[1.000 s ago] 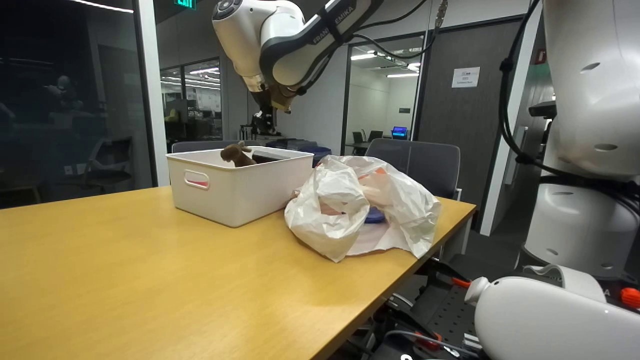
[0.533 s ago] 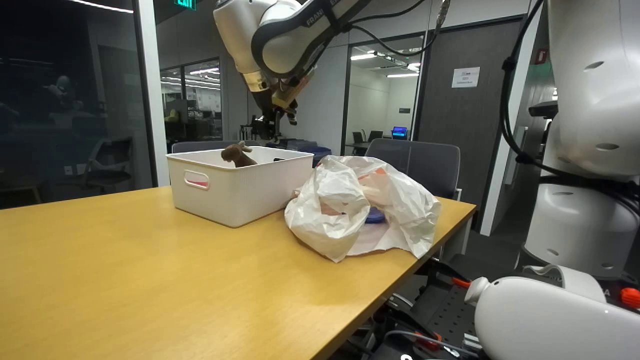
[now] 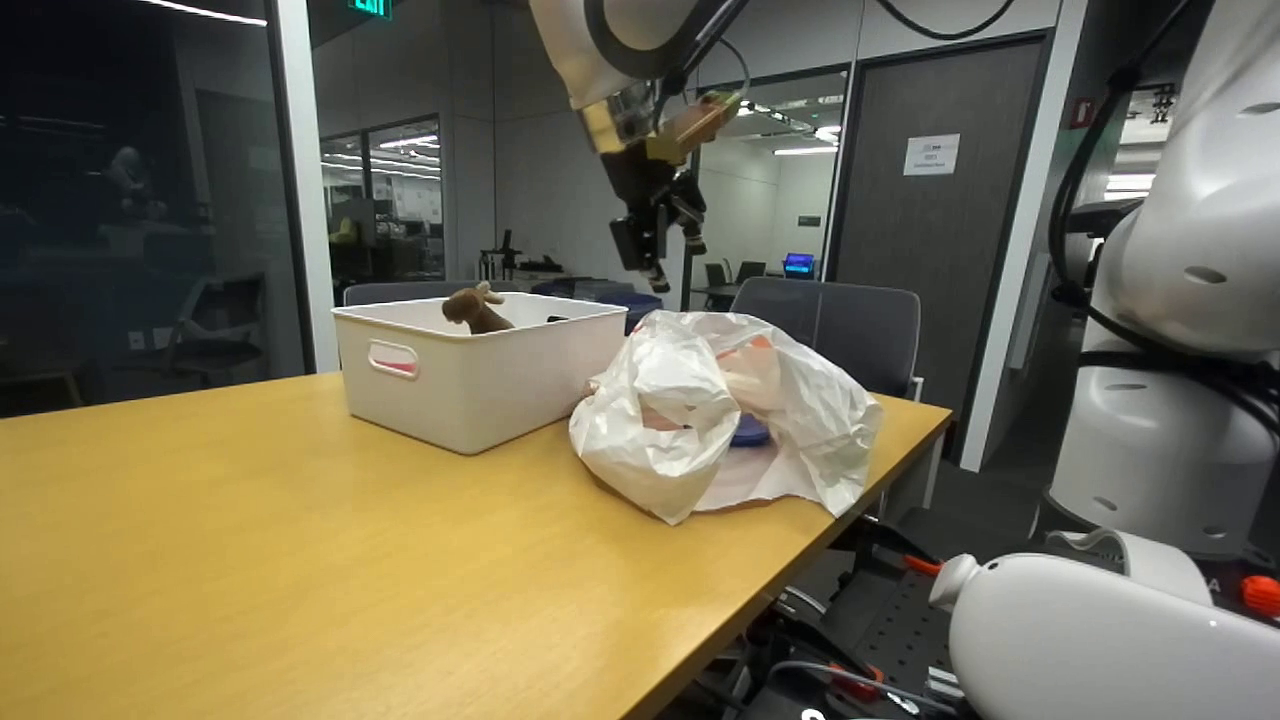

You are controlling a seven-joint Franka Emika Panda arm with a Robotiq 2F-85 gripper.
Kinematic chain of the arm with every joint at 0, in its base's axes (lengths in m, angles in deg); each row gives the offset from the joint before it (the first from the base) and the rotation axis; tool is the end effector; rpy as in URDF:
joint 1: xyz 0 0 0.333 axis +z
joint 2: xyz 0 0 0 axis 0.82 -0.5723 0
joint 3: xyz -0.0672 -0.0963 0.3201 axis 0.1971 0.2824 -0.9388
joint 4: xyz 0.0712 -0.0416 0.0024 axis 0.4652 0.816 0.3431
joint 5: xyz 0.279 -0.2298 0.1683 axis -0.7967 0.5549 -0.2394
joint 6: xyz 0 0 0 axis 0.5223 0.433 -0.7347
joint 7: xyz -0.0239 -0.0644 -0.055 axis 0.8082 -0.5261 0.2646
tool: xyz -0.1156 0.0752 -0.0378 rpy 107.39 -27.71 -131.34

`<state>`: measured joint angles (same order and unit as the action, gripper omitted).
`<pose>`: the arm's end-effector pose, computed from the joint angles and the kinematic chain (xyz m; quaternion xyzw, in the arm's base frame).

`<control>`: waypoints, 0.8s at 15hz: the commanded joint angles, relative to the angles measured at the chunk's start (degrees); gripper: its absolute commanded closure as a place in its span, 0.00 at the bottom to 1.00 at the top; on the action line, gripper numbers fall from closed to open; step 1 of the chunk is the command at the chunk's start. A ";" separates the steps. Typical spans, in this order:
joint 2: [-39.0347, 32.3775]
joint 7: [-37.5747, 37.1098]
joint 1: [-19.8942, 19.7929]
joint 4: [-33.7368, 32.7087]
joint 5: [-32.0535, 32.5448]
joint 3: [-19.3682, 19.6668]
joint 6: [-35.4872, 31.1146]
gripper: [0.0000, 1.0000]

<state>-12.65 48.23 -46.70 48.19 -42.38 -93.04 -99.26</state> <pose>0.4687 0.0796 0.4241 0.9620 0.0393 -0.0565 0.2642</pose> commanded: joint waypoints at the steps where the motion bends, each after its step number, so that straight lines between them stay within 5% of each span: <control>1: 10.06 11.58 -1.58 10.69 -9.05 2.61 1.70 0.00; 10: 3.55 36.99 -2.20 17.69 -23.91 8.51 -6.17 0.00; 12: 0.38 37.84 -3.17 17.13 -24.99 8.79 -8.13 0.00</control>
<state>-8.26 82.04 -48.60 66.34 -64.57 -84.99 -104.58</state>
